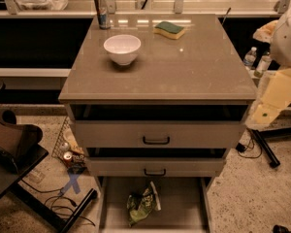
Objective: Pick green jalapeno chip bag from bottom drawer and place on counter
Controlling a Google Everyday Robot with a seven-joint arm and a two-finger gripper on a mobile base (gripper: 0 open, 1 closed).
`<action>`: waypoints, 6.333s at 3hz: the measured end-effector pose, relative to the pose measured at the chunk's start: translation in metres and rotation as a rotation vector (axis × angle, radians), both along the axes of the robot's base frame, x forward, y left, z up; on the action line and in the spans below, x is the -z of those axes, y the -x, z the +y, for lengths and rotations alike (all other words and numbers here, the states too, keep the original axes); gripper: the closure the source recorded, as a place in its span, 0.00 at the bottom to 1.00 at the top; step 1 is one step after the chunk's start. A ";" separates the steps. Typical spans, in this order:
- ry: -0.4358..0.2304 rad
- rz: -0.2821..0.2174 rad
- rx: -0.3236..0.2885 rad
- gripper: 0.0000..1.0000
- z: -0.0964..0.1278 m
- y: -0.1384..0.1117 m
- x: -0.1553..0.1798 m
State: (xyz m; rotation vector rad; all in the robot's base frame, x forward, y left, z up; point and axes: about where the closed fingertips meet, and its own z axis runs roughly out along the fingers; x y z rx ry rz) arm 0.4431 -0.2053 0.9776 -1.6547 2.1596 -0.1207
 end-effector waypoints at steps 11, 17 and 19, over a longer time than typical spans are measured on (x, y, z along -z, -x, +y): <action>-0.653 -0.275 0.039 0.00 0.082 -0.022 0.526; -0.891 -0.105 0.045 0.00 0.194 -0.049 0.729; -0.823 -0.075 0.029 0.00 0.226 -0.067 0.788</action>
Offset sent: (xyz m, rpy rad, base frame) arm 0.0640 0.0633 -0.1611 0.4335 -0.4244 -0.0349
